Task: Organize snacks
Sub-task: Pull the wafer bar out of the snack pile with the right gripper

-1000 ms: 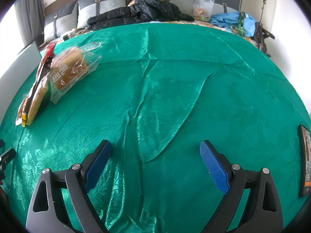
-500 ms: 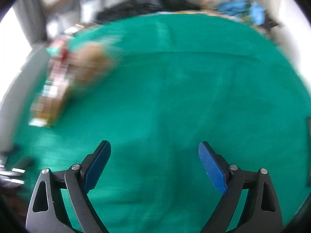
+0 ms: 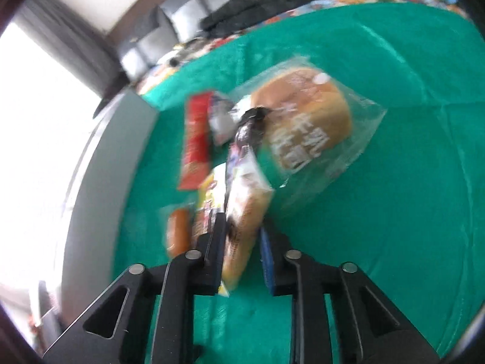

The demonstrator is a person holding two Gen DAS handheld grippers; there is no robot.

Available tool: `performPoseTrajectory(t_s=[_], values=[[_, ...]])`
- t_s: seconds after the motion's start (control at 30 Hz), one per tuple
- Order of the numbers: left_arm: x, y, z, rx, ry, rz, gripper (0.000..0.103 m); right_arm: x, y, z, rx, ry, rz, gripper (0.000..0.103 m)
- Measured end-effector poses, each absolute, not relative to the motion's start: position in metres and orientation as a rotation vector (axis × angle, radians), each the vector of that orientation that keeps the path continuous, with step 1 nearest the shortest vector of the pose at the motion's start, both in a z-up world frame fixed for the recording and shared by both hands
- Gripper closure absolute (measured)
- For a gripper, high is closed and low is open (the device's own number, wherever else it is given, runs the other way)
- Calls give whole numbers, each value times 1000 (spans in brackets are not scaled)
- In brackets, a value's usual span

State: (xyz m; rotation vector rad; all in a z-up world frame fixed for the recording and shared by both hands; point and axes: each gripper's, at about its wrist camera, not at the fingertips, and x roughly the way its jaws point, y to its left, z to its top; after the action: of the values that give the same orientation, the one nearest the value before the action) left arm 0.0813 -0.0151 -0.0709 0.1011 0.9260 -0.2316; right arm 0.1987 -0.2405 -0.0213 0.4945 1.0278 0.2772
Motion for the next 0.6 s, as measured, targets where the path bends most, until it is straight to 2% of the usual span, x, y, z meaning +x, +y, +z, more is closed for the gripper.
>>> performPoseTrajectory(t_s=[0.23,0.3,0.4,0.43,0.47,0.6], values=[[81,-16,-70,101,925,-231,0,154,-297,-5,356,1126,411,85],[81,-15,-70,101,925,-232,0,150,-326,-6,289,1147,323,80],[82,-15,-70,100,925,-232,0,146,-350,-7,160,1146,174,55],[81,-15,-70,100,925,-232,0,142,-355,-6,148,1141,156,43],[81,-15,-70,101,925,-232,0,139,-358,-5,151,1130,144,38],[81,-15,-70,100,925,-232,0,126,-352,-11,197,1111,57,33]])
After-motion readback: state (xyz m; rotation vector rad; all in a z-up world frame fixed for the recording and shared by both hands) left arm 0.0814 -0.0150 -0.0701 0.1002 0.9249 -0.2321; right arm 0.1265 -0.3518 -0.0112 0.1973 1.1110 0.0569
